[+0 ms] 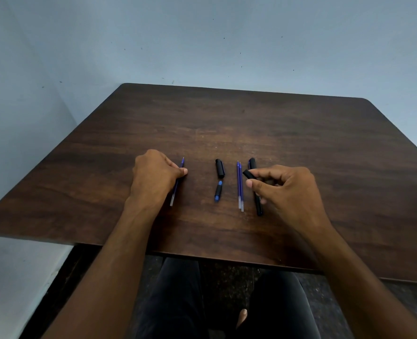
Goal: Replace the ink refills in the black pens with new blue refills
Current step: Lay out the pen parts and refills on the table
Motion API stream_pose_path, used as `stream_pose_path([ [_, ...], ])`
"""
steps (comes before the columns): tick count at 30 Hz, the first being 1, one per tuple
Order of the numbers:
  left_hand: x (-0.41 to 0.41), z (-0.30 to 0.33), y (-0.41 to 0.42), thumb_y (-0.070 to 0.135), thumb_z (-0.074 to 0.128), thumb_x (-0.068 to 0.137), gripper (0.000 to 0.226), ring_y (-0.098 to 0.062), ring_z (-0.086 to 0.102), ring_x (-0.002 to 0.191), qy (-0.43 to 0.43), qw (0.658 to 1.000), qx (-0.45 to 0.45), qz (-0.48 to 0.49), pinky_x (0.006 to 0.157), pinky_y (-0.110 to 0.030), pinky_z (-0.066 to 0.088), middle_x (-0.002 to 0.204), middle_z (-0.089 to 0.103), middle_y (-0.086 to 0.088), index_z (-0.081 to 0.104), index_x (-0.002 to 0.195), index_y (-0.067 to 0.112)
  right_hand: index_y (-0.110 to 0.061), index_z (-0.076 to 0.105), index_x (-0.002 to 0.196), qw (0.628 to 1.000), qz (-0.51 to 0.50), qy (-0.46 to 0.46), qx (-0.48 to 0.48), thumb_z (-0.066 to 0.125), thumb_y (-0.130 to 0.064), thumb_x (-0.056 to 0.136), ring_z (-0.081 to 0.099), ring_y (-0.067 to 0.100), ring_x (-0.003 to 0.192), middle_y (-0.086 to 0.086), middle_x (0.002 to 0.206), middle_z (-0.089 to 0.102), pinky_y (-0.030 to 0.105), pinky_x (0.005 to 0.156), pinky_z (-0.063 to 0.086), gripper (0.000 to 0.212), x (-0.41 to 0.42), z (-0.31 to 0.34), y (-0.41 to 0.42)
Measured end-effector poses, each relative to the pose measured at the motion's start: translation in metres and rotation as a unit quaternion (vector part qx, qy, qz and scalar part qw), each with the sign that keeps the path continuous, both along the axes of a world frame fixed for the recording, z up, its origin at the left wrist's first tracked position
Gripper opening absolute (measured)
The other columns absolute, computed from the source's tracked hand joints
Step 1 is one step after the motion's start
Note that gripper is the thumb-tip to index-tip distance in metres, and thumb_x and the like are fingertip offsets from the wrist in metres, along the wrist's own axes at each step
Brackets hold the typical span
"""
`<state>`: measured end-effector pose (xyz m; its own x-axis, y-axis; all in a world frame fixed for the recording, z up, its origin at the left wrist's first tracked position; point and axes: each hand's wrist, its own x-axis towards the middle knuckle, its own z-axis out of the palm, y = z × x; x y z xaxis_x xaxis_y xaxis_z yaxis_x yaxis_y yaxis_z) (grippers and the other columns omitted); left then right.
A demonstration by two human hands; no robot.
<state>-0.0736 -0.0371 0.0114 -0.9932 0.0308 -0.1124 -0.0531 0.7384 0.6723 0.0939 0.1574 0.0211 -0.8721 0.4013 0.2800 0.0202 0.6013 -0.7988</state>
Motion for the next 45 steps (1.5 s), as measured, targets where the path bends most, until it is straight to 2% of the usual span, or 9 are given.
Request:
stream_pose_path([
  [7,-0.0019,-0.0037,-0.0015,0.036,0.089,0.071,0.025,-0.002,0.051,0.065,0.013,1.000,-0.001,-0.003,0.052,-0.020,0.035,0.071,0.062,0.007,0.070,0.060,0.025,-0.016,0.076,0.110,1.000,-0.001,-0.001,-0.006,0.078,-0.019,0.085,0.063,-0.003,0.052,-0.013,0.077,0.072,0.009,0.052,0.050,0.026,0.0005,-0.0004,0.0000],
  [10,-0.0024,-0.0049,-0.0018,0.036,0.090,0.071,0.024,-0.006,0.056,0.069,0.019,1.000,0.001,-0.002,0.062,-0.022,0.041,0.070,0.061,0.007,0.072,0.060,0.024,-0.016,0.076,0.110,1.000,-0.001,-0.001,-0.004,0.078,-0.019,0.085,0.062,-0.003,0.052,-0.013,0.075,0.072,0.009,0.053,0.050,0.026,0.0008,0.0007,0.0002],
  [12,-0.0026,-0.0052,-0.0020,0.036,0.090,0.071,0.025,-0.004,0.053,0.065,0.019,1.000,0.001,-0.002,0.066,-0.023,0.042,0.069,0.061,0.007,0.071,0.060,0.024,-0.016,0.076,0.110,1.000,0.000,-0.001,-0.001,0.077,-0.019,0.085,0.062,-0.002,0.052,-0.014,0.074,0.071,0.008,0.053,0.050,0.026,0.0008,0.0014,0.0005],
  [17,-0.0023,-0.0026,-0.0007,0.037,0.089,0.072,0.024,-0.002,0.051,0.065,0.007,1.000,0.003,-0.002,0.052,-0.021,0.036,0.071,0.061,0.007,0.071,0.061,0.025,-0.016,0.075,0.111,1.000,0.000,-0.003,0.001,0.077,-0.019,0.085,0.062,-0.003,0.052,-0.014,0.075,0.070,0.010,0.055,0.052,0.026,0.0007,0.0015,0.0005],
  [20,-0.0025,-0.0021,-0.0006,0.036,0.088,0.073,0.023,-0.002,0.050,0.065,0.002,1.000,0.005,-0.005,0.049,-0.022,0.034,0.073,0.062,0.006,0.071,0.062,0.025,-0.016,0.075,0.111,1.000,0.002,-0.002,0.002,0.077,-0.018,0.085,0.062,-0.005,0.052,-0.016,0.075,0.069,0.007,0.053,0.050,0.026,0.0008,0.0012,-0.0001],
  [28,-0.0040,-0.0037,-0.0008,0.036,0.088,0.073,0.024,-0.004,0.052,0.066,0.001,1.000,0.003,0.000,0.054,-0.022,0.038,0.075,0.064,0.004,0.071,0.062,0.024,-0.015,0.075,0.111,1.000,0.000,-0.001,0.001,0.077,-0.019,0.085,0.063,-0.003,0.053,-0.015,0.076,0.070,0.009,0.055,0.052,0.026,0.0008,0.0012,0.0005],
  [34,-0.0023,-0.0021,0.0003,0.034,0.089,0.073,0.025,-0.006,0.055,0.067,0.000,1.000,0.004,0.003,0.050,-0.023,0.037,0.072,0.063,0.005,0.070,0.059,0.024,-0.015,0.076,0.109,1.000,-0.004,0.002,-0.003,0.078,-0.019,0.084,0.064,0.002,0.051,-0.012,0.071,0.072,0.012,0.054,0.053,0.025,0.0012,0.0003,0.0008],
  [39,-0.0016,-0.0012,-0.0010,0.035,0.088,0.074,0.023,-0.014,0.067,0.079,0.014,1.000,-0.001,0.005,0.068,-0.029,0.054,0.076,0.069,0.003,0.072,0.061,0.024,-0.015,0.076,0.108,1.000,-0.003,0.003,-0.001,0.078,-0.018,0.084,0.064,-0.001,0.051,-0.015,0.072,0.070,0.010,0.053,0.051,0.024,0.0004,0.0003,0.0014],
  [45,-0.0015,0.0034,-0.0014,0.034,0.087,0.075,0.023,-0.011,0.069,0.063,0.015,1.000,0.011,0.011,0.061,-0.027,0.056,0.066,0.072,0.002,0.074,0.062,0.021,-0.013,0.076,0.109,1.000,-0.008,0.010,-0.006,0.079,-0.019,0.084,0.063,-0.003,0.048,-0.012,0.068,0.070,0.009,0.052,0.050,0.026,0.0009,-0.0009,0.0032],
])
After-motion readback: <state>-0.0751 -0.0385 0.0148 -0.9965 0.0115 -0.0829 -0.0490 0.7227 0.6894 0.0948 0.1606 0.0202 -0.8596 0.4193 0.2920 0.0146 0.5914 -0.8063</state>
